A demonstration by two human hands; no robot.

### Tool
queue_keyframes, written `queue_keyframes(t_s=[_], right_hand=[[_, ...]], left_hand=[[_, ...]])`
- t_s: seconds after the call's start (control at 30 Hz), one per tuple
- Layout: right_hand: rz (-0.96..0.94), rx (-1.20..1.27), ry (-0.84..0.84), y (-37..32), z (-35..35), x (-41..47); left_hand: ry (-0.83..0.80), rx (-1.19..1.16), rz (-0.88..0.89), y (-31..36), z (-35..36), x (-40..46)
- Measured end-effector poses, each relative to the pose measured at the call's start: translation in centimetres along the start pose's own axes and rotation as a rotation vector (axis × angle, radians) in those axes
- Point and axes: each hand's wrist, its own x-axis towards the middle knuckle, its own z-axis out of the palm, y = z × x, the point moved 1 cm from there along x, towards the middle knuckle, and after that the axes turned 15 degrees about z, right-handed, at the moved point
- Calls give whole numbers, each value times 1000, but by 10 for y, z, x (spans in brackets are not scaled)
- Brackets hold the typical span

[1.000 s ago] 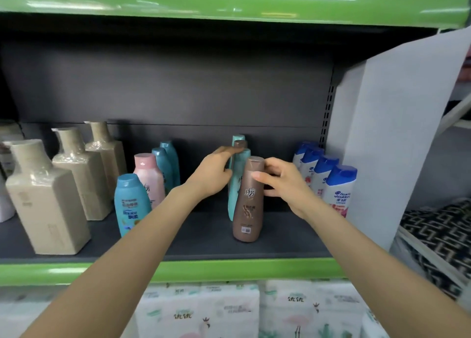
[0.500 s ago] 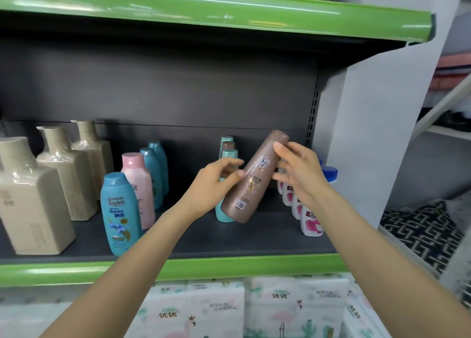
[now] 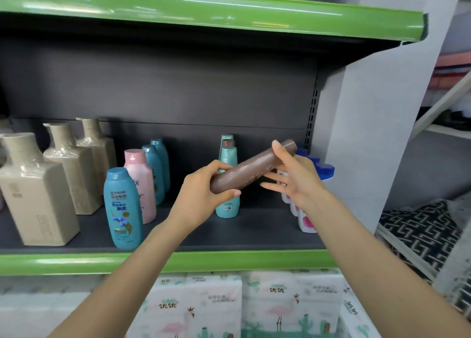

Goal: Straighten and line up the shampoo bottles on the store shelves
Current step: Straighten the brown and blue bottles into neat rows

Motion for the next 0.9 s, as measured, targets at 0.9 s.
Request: queue_keyframes(t_s=[0.9], right_hand=[[-73, 207, -396, 14, -8, -12]], left_hand=[[220, -8, 35, 5, -2, -40]])
